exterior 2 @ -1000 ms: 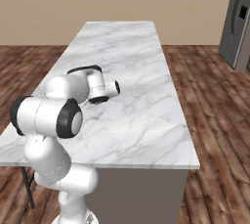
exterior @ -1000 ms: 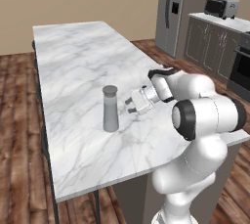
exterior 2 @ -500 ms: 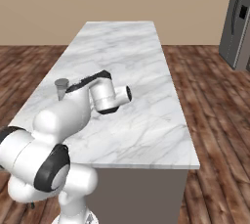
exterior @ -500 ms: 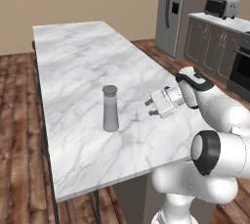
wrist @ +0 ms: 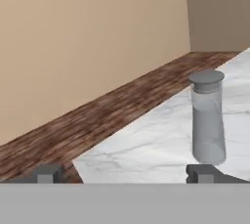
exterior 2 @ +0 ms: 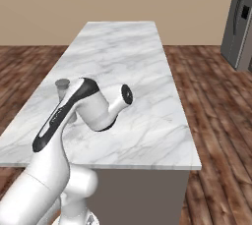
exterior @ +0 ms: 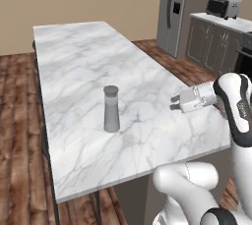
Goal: Place the pitcher and cup on the dining counter for serving.
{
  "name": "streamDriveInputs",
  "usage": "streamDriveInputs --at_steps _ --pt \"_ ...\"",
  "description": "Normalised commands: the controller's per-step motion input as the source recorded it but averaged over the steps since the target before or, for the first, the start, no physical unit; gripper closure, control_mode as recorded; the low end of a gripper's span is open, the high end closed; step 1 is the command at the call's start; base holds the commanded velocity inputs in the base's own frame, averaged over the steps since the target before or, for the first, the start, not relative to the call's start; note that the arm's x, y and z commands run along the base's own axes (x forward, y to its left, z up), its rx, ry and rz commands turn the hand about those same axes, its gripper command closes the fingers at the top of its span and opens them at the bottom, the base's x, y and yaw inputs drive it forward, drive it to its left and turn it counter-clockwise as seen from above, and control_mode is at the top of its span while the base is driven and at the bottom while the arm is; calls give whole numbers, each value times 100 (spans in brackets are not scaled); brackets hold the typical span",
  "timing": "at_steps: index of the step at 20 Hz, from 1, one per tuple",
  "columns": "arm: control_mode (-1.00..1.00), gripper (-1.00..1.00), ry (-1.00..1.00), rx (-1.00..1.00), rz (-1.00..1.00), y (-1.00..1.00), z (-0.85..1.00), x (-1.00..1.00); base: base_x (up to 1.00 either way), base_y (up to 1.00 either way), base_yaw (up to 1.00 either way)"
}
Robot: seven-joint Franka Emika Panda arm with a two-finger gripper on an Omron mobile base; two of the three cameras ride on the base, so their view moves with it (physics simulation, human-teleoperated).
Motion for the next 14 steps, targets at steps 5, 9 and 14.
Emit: streamDriveInputs --at_steps 5,9,14 --pt "-100 -100 38 -4 -37 -42 63 -85 0 0 0" --pt "-100 -100 45 -12 -43 -29 36 -66 0 0 0" --pt "-100 -100 47 -28 -43 3 30 -27 0 0 0"
